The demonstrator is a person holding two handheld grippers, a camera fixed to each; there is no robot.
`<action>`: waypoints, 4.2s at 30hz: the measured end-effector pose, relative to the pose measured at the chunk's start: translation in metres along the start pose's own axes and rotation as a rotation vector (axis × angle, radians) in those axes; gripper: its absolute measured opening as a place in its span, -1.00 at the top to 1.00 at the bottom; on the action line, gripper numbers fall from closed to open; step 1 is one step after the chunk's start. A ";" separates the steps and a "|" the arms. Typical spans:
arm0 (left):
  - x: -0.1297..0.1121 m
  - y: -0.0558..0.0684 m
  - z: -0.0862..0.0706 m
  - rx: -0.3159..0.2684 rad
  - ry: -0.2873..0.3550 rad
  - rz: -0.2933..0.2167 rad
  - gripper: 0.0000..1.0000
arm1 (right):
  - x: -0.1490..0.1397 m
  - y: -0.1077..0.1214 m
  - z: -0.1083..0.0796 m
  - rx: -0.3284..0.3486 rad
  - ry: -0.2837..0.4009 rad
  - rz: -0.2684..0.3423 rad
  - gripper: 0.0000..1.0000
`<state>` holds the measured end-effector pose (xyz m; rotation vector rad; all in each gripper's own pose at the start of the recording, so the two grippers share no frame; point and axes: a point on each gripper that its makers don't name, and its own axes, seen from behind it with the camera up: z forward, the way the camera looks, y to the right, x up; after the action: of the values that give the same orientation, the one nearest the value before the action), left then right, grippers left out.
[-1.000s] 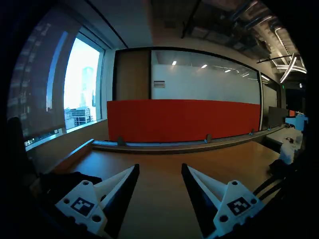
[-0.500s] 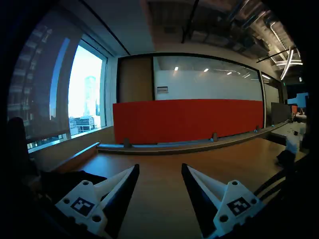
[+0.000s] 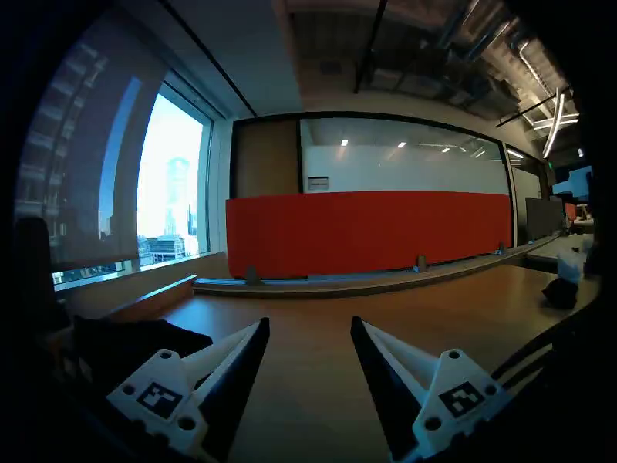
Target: Fold towel
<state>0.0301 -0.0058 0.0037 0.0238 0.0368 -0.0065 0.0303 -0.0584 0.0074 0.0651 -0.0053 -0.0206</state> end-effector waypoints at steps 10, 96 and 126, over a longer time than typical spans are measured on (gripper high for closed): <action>-0.021 -0.002 -0.003 0.015 0.024 -0.013 -0.54 | -0.021 -0.003 0.000 0.010 -0.006 -0.017 -1.00; -0.044 -0.010 0.001 0.017 -0.015 -0.038 -0.68 | -0.149 0.067 0.009 -0.037 0.039 0.032 -0.99; -0.044 -0.010 0.000 0.017 -0.015 -0.039 -0.68 | -0.163 0.064 0.006 -0.046 0.033 0.007 -0.99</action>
<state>-0.0139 -0.0153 0.0053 0.0400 0.0221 -0.0456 -0.1317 0.0088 0.0170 0.0196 0.0275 -0.0130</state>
